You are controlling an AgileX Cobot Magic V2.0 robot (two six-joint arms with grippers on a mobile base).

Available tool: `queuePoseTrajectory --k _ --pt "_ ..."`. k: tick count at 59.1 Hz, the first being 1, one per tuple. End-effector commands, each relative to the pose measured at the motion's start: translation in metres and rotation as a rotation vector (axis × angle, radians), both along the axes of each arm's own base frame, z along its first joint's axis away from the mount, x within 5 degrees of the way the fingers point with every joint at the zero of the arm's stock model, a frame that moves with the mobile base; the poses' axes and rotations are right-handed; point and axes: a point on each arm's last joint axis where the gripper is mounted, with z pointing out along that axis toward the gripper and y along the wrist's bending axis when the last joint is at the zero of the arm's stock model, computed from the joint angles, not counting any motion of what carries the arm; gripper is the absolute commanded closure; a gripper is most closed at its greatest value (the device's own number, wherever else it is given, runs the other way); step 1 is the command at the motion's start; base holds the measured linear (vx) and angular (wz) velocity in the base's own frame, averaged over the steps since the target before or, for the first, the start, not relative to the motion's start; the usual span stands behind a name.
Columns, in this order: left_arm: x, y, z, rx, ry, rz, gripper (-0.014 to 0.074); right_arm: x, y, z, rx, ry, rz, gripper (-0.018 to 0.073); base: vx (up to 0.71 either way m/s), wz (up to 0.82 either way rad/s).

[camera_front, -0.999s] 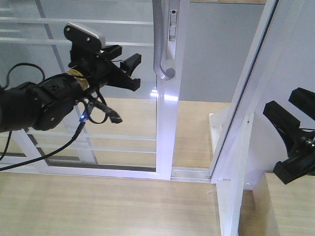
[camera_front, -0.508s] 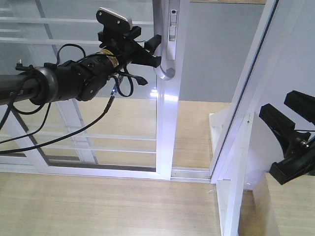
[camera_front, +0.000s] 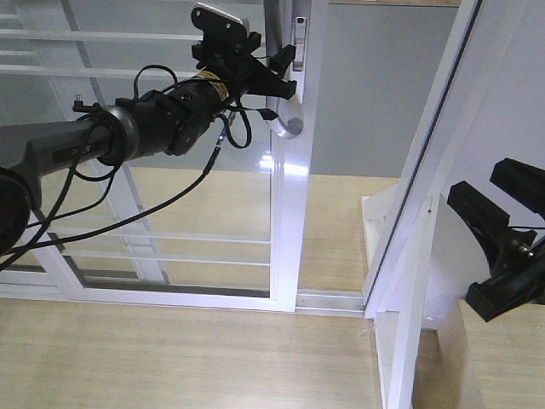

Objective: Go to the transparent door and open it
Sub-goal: 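Reach the left gripper to the silver handle and grasp it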

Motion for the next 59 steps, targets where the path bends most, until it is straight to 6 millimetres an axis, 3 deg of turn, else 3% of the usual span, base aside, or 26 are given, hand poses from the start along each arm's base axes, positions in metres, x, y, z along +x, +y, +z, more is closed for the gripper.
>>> queuePoseTrajectory --k 1,17,29,59 --pt "-0.004 -0.001 0.051 -0.078 -0.136 -0.008 0.0094 0.003 -0.002 0.014 0.023 -0.076 -0.033 0.0190 0.00 0.00" --pt "0.000 0.005 0.047 -0.044 -0.096 0.017 0.0184 0.003 -0.002 0.014 0.023 -0.075 -0.033 0.0190 0.00 0.00" --pt "0.008 0.022 0.047 -0.053 -0.087 0.052 0.0244 0.003 -0.002 0.014 0.023 -0.075 -0.033 0.0190 0.00 0.00" --pt "0.022 0.061 0.048 -0.028 -0.005 0.159 0.0248 0.003 -0.002 0.014 0.023 -0.075 -0.033 0.0190 0.00 0.00"
